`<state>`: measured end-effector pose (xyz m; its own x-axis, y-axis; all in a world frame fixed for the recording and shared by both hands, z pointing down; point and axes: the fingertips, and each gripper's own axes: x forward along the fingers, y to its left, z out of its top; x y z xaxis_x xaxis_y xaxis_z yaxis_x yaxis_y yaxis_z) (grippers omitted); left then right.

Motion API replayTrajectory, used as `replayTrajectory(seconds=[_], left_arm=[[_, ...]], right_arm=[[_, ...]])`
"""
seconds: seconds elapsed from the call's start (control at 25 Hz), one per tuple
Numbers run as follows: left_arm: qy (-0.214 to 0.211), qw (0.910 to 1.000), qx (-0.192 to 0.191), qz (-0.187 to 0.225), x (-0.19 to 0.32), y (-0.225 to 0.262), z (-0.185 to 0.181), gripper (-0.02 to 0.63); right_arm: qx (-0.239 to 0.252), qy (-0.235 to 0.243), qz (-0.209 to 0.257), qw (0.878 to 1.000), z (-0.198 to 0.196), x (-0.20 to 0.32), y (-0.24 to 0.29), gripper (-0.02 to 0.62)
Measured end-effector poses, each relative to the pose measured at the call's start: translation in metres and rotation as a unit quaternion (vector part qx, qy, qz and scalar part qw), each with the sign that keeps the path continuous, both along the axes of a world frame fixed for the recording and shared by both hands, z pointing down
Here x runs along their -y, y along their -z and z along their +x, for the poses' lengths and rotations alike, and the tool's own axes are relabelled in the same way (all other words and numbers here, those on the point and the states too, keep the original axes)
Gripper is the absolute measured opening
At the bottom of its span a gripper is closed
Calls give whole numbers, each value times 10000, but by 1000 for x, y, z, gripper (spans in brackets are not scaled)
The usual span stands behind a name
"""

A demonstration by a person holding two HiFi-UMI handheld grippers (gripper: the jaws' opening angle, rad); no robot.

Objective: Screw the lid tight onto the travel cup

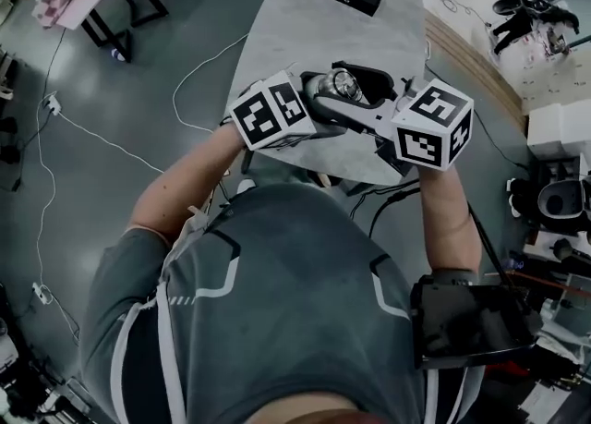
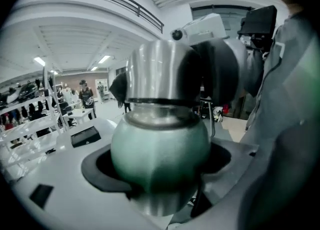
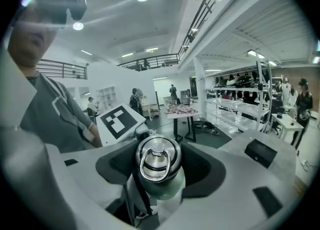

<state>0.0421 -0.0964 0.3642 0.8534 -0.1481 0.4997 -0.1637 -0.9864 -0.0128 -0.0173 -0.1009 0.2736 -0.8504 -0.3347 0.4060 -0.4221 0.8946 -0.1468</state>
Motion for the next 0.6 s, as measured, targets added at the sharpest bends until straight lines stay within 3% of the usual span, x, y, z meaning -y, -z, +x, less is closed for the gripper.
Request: replayTrajectory(seconds=[0.12,0.28,0.48,0.6], left_arm=[[-459,9978,-376,-295,-14,14,7,402],[-817,9921,-749,-583,-24,32,10,402],[-1441,9839,-843,-640,-43,47,12,402],[-1664,9791,-951,-686,-51,57,15,402]], right_arm=[[385,372,204,9984,9,-9,19,318],[1015,973,423,9892,21,-23,47,318],[935,1913,1059,9713,15,-40,52,318],[1053,2067,1175,9656,12,-40,53,314]])
